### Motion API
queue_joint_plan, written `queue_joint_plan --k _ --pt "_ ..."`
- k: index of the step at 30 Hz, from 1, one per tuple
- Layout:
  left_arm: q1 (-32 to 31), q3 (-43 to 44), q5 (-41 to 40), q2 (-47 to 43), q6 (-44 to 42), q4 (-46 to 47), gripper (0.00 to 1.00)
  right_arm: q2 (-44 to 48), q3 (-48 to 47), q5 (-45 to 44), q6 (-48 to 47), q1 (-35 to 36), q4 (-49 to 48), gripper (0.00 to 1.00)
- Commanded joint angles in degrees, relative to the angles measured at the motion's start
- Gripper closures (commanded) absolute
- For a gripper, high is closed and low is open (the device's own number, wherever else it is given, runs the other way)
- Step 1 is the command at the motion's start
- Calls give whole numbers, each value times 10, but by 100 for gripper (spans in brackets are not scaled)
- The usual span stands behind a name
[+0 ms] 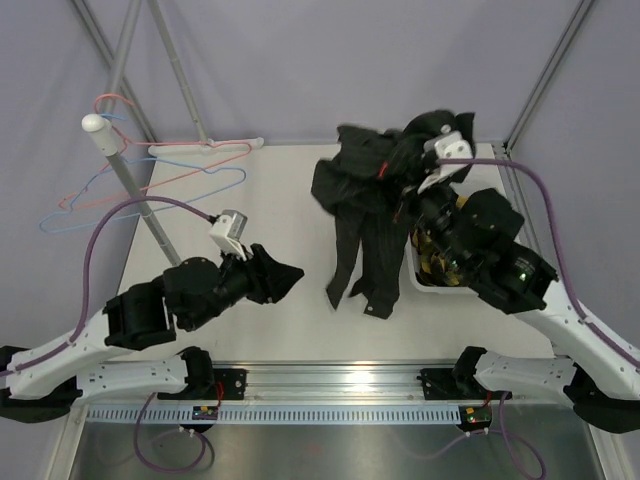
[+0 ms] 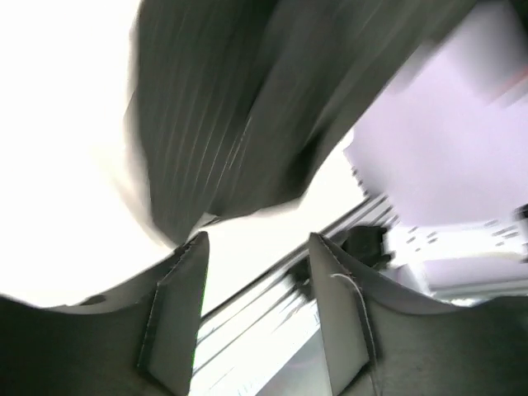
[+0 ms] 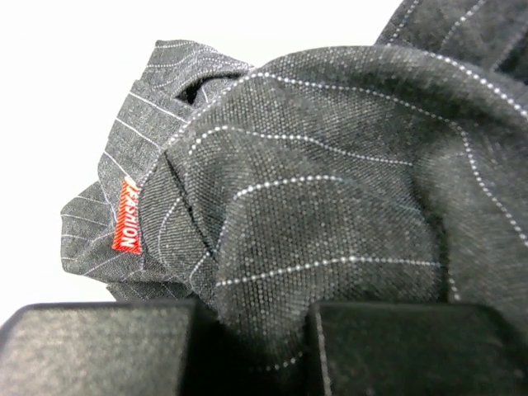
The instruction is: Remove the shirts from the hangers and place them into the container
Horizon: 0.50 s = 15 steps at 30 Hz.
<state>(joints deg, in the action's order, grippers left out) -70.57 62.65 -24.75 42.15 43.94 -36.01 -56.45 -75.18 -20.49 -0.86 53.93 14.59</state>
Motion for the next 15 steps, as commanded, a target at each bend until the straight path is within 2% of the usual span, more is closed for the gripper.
queue_joint_plan --k 1,4,7,11,15 --pt "-1 -50 35 16 6 63 58 -36 -129 -124 -190 -43 -48 100" --pt "-12 -62 40 41 7 73 66 -73 -207 -128 -260 -82 -77 100" --pt "-23 -86 33 51 7 82 69 -95 -263 -127 -297 -115 -98 100" --pt "-24 -99 33 55 1 85 70 -120 -326 -117 -331 -145 -106 100" --pt "-24 -102 56 58 -8 88 70 -147 -339 -119 -348 -173 -117 100"
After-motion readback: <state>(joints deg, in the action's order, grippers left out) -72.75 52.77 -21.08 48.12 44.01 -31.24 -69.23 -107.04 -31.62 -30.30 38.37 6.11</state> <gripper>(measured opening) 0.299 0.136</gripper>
